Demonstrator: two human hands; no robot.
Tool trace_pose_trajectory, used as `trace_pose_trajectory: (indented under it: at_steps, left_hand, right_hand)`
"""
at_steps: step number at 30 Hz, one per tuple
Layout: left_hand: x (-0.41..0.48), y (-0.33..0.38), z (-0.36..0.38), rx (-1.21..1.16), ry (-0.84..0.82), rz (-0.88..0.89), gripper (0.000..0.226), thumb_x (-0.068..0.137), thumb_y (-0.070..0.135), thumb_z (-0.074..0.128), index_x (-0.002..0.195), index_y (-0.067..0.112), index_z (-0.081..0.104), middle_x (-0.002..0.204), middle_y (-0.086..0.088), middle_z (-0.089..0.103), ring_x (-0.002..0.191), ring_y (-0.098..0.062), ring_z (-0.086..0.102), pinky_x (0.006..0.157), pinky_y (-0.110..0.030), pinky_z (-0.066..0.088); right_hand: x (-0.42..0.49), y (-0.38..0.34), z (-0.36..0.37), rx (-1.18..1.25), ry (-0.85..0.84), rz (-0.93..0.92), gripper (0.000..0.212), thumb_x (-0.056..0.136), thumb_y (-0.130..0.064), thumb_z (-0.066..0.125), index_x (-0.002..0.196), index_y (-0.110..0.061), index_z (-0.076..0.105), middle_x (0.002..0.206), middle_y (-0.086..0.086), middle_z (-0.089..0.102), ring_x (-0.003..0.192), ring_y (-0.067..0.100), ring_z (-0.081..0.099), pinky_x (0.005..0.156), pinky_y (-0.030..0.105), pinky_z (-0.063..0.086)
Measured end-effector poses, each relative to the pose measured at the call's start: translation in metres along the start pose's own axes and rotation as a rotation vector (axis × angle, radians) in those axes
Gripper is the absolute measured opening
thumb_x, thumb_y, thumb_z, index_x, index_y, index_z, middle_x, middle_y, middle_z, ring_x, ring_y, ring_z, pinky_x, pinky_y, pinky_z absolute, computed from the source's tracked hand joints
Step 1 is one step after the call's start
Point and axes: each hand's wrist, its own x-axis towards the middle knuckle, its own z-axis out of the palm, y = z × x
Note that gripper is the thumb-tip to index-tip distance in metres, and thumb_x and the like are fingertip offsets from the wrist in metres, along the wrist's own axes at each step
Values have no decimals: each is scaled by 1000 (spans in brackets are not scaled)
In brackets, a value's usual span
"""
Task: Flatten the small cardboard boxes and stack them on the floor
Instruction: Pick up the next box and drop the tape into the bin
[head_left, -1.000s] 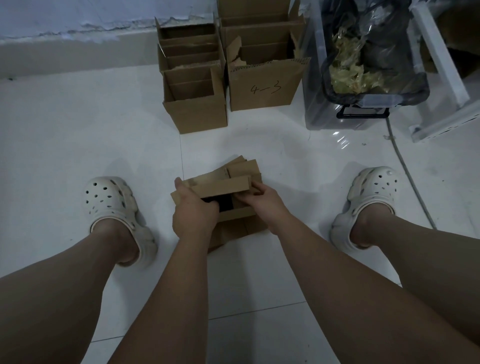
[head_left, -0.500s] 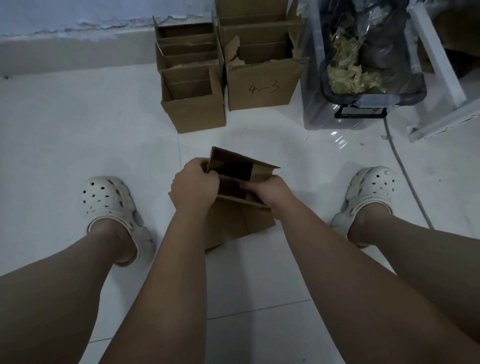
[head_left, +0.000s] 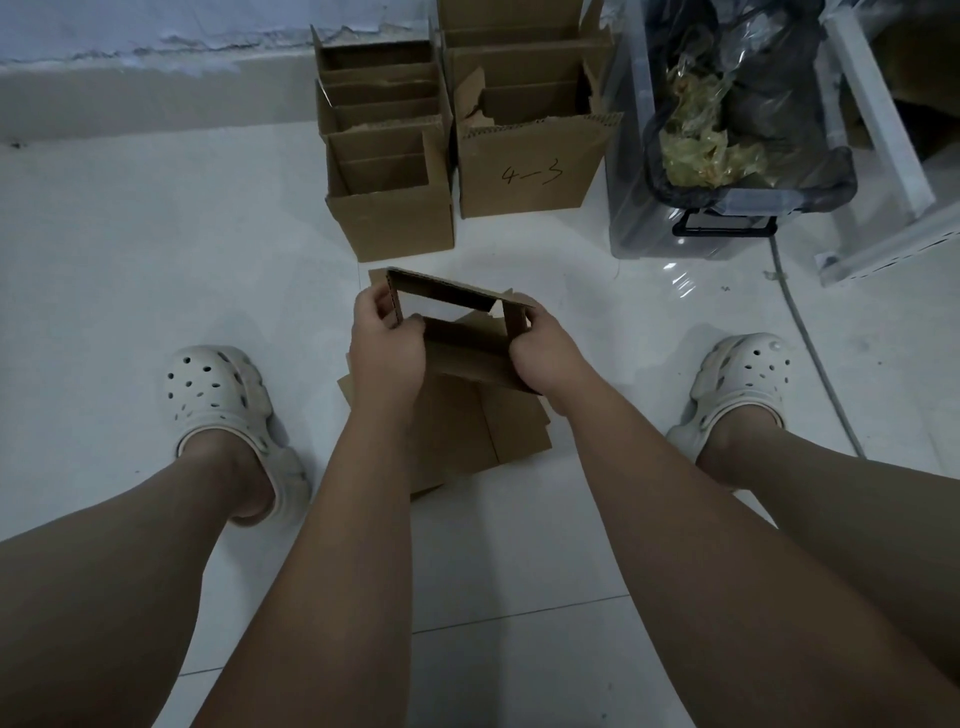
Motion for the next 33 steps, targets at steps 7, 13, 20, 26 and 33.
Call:
trace_pose_trajectory:
  at_steps: [7,13,20,26,33]
  left_hand:
    - [6,-3,-13,-768,-242,-391,69,82,73,41,127,22,53,122,-7,64,112,-27,60,91,-46,51]
    - [11,-28,-25,-788,-154,-584,34,94,10,53,127,6,50,108,-14,64,94,-27,65,62,-40,57]
    - [-5,-68,-17,-1089,-177,-578,41,92,-1,47,132,7,47,115,-17,64,102,-32,63,75,-47,58]
    - [-15,-97,-12,-1108,-246,-624,40,90,3,52,130,10,50,118,-15,64,106,-30,63,82,-48,55]
    - [-21,-114,-20,-506,-324,-605,20,88,8,61,105,19,60,101,-1,71,90,-17,67,58,-28,56]
  right_hand:
    - [-4,23,4,-398,180,-329,74,85,8,41,145,-36,35,143,1,45,119,23,46,92,30,43]
    - [-7,41,5,-597,118,-414,67,87,-12,52,144,-42,35,153,-4,30,138,24,24,110,36,30]
    - [-1,38,4,-509,-43,-204,82,64,-82,55,138,-61,24,158,-12,-13,145,30,-13,115,54,6]
    - [6,40,-4,-329,161,-154,48,89,-41,61,134,-49,46,159,1,-1,141,31,23,117,48,23]
    - [11,47,3,-705,127,-239,56,87,-42,63,135,-56,38,158,3,-13,133,34,25,113,47,23]
